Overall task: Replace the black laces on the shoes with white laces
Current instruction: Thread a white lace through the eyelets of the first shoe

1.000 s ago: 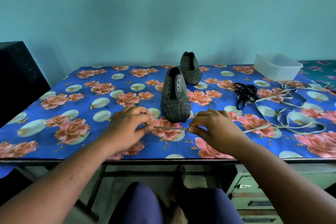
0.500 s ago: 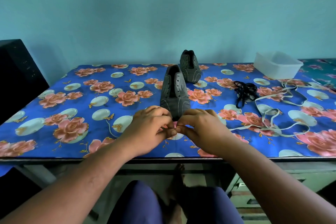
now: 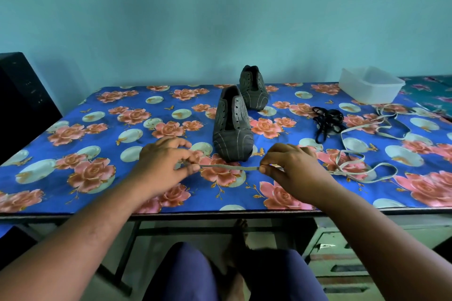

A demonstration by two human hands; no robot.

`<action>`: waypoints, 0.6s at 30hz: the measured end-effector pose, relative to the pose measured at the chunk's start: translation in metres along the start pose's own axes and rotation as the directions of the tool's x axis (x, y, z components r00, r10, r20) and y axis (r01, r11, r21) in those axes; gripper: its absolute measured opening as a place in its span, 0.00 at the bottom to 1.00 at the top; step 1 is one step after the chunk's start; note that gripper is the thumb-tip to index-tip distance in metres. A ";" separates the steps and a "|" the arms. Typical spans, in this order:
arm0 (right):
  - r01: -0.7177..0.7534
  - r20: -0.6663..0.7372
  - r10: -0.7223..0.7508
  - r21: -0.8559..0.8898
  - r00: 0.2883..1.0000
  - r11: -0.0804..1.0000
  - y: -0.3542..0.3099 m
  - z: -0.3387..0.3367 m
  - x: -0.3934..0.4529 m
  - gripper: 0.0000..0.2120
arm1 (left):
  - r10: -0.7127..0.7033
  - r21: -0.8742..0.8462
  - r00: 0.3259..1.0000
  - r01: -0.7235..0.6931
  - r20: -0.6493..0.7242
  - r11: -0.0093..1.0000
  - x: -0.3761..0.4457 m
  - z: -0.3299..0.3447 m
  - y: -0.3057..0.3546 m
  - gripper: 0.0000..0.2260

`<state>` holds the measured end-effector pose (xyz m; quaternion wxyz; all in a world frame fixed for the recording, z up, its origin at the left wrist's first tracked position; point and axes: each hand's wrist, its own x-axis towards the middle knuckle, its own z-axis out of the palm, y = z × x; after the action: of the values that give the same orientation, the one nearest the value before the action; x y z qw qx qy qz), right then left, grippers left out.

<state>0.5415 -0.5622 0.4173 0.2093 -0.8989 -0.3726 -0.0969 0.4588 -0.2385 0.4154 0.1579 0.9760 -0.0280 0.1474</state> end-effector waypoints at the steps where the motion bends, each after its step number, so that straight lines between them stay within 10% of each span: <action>1: 0.005 -0.003 -0.005 0.014 1.000 1.000 -0.004 0.002 0.001 0.08 | 0.015 0.028 1.000 -0.015 -0.009 0.999 0.002 0.001 0.009 0.28; 4: 0.037 -0.006 -0.037 0.060 0.999 0.997 -0.017 0.006 0.006 0.07 | 0.099 -0.025 0.995 -0.099 0.000 0.995 0.003 0.003 0.043 0.35; 10: 0.103 -0.027 -0.100 0.136 0.995 0.985 -0.029 0.006 0.010 0.07 | 0.213 -0.157 0.974 -0.223 -0.079 0.962 0.008 0.019 0.073 0.16; 18: 0.004 -0.008 -0.003 0.088 1.000 0.996 0.009 -0.004 -0.006 0.10 | 0.061 -0.141 0.995 -0.072 -0.080 0.987 0.000 0.000 0.007 0.17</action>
<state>0.5434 -0.5733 0.4157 0.2498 -0.8878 -0.3772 -0.0844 0.4579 -0.2452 0.4177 0.2237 0.9544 -0.0650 0.1868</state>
